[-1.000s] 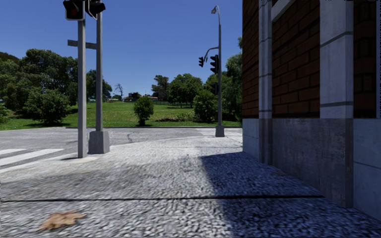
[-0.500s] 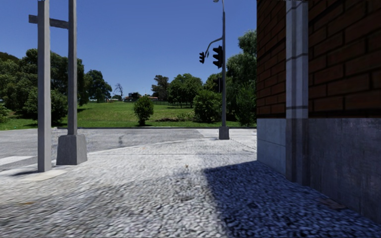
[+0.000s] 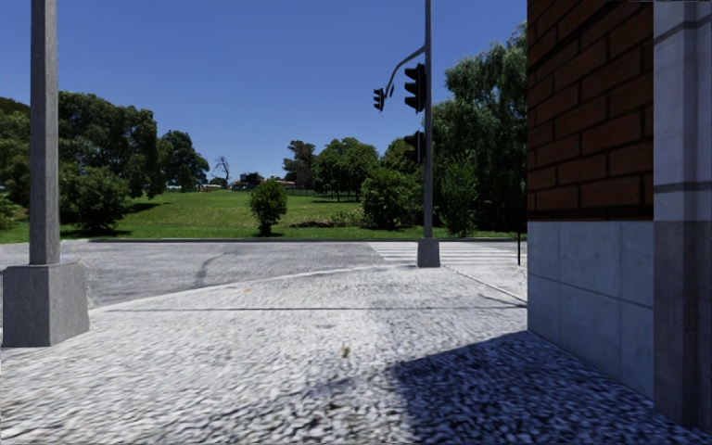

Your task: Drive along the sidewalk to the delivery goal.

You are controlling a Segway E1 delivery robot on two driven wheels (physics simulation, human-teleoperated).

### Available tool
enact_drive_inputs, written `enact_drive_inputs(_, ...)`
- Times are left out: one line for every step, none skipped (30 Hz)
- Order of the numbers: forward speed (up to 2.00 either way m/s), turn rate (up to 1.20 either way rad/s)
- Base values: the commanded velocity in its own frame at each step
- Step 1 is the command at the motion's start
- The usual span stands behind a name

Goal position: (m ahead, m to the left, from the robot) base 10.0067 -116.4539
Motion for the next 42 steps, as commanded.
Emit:
enact_drive_inputs(2.0, 0.0)
enact_drive_inputs(2.0, 0.0)
enact_drive_inputs(2.0, 0.0)
enact_drive_inputs(2.0, 0.0)
enact_drive_inputs(2.0, 0.0)
enact_drive_inputs(2.0, 0.0)
enact_drive_inputs(2.0, 0.0)
enact_drive_inputs(2.0, 0.0)
enact_drive_inputs(2.0, 0.0)
enact_drive_inputs(2.0, 0.0)
enact_drive_inputs(2.0, 0.0)
enact_drive_inputs(2.0, -0.04)
enact_drive_inputs(2.0, -0.24)
enact_drive_inputs(2.0, -0.33)
enact_drive_inputs(2.0, -0.33)
enact_drive_inputs(2.0, -0.35)
enact_drive_inputs(2.0, -0.35)
enact_drive_inputs(2.0, -0.36)
enact_drive_inputs(2.0, -0.37)
enact_drive_inputs(2.0, -0.37)
enact_drive_inputs(2.0, -0.39)
enact_drive_inputs(2.0, -0.46)
enact_drive_inputs(2.0, -0.49)
enact_drive_inputs(2.0, -0.49)
enact_drive_inputs(2.0, -0.49)
enact_drive_inputs(2.0, -0.5)
enact_drive_inputs(2.0, -0.52)
enact_drive_inputs(2.0, -0.52)
enact_drive_inputs(2.0, -0.52)
enact_drive_inputs(2.0, -0.52)
enact_drive_inputs(2.0, -0.52)
enact_drive_inputs(2.0, -0.52)
enact_drive_inputs(2.0, -0.54)
enact_drive_inputs(2.0, -0.54)
enact_drive_inputs(2.0, -0.62)
enact_drive_inputs(2.0, -0.66)
enact_drive_inputs(2.0, -0.66)
enact_drive_inputs(2.0, -0.66)
enact_drive_inputs(2.0, -0.67)
enact_drive_inputs(1.68, -0.67)
enact_drive_inputs(1.67, -0.67)
enact_drive_inputs(1.64, -0.67)
